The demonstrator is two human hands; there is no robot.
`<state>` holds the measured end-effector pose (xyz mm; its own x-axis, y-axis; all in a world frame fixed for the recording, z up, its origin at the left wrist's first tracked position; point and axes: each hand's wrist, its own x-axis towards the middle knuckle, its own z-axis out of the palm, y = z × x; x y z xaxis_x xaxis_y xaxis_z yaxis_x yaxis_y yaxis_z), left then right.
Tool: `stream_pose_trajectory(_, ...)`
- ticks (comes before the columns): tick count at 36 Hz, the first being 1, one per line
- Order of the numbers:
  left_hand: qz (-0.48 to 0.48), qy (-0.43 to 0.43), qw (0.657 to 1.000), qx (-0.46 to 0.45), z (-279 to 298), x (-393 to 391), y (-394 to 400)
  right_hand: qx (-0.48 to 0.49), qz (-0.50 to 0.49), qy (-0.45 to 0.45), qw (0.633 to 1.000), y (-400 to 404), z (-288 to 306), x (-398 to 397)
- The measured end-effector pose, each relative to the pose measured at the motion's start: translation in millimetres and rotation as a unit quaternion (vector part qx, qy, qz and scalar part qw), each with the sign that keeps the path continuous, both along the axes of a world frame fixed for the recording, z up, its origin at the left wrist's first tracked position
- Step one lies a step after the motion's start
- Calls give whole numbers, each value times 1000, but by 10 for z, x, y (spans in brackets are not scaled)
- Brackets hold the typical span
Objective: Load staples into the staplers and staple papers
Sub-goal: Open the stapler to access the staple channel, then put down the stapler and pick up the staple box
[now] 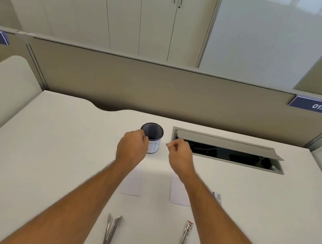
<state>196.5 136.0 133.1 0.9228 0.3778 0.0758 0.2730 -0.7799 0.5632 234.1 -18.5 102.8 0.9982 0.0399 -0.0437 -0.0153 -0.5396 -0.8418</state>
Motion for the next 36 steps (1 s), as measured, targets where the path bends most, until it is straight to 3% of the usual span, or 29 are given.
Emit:
stream_pose_trajectory(19,12,-35,999,-40,-271,510,194,-101,1,-14,995,553,-206,699)
stream_pose_trajectory(29,14,-42,999,-31,-367,384,-6,-93,-31,-42,994,242,-289,503)
stream_pose_trajectory(36,-19,-37,999,-27,-372,33,-366,-95,-78,-4,992,-218,-373,61)
